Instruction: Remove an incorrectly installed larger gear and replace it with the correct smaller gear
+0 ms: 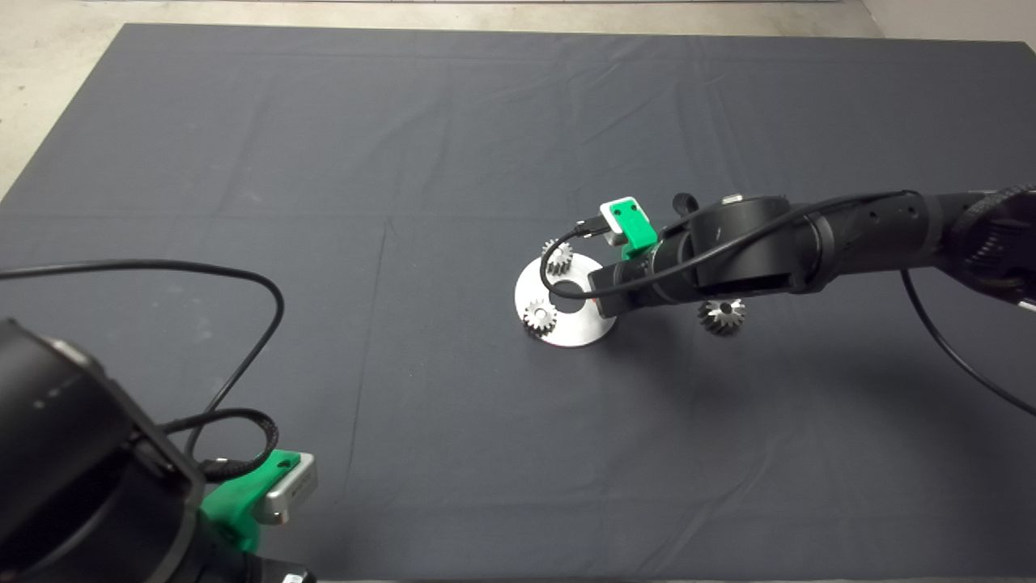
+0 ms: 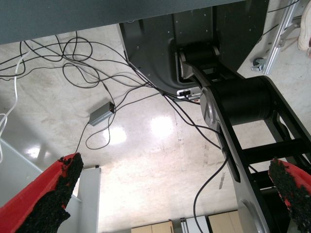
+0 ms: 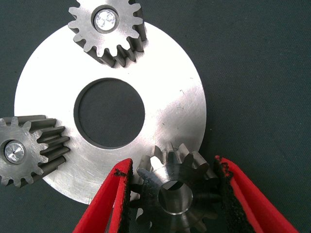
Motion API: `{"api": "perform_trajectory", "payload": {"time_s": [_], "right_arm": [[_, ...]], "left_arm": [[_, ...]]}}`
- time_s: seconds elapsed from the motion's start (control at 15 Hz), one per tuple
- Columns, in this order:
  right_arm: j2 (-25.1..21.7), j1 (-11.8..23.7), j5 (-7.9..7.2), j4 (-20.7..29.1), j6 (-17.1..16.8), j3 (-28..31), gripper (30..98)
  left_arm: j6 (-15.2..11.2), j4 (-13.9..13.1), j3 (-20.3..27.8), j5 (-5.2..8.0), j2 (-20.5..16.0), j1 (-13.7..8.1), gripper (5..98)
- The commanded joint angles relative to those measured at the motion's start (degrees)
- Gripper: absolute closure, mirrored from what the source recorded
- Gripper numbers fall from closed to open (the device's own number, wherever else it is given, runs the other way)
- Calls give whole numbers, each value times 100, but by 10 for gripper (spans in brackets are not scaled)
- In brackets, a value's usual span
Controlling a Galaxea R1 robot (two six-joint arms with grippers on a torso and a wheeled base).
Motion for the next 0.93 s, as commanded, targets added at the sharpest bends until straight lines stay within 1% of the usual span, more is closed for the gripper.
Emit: {"api": "perform_trajectory", "payload": {"time_s": [0.0, 0.27, 0.87], "right_arm": [[-36, 107, -48, 19, -8, -1, 881], [-36, 116, -126, 1, 1, 8, 882], [-19, 126, -127, -78, 10, 43, 880]], "left_arm": [[-49, -93, 93, 12, -3, -56, 54], [-49, -94, 100, 12, -3, -56, 54], [-49, -85, 92, 11, -3, -56, 54]]}}
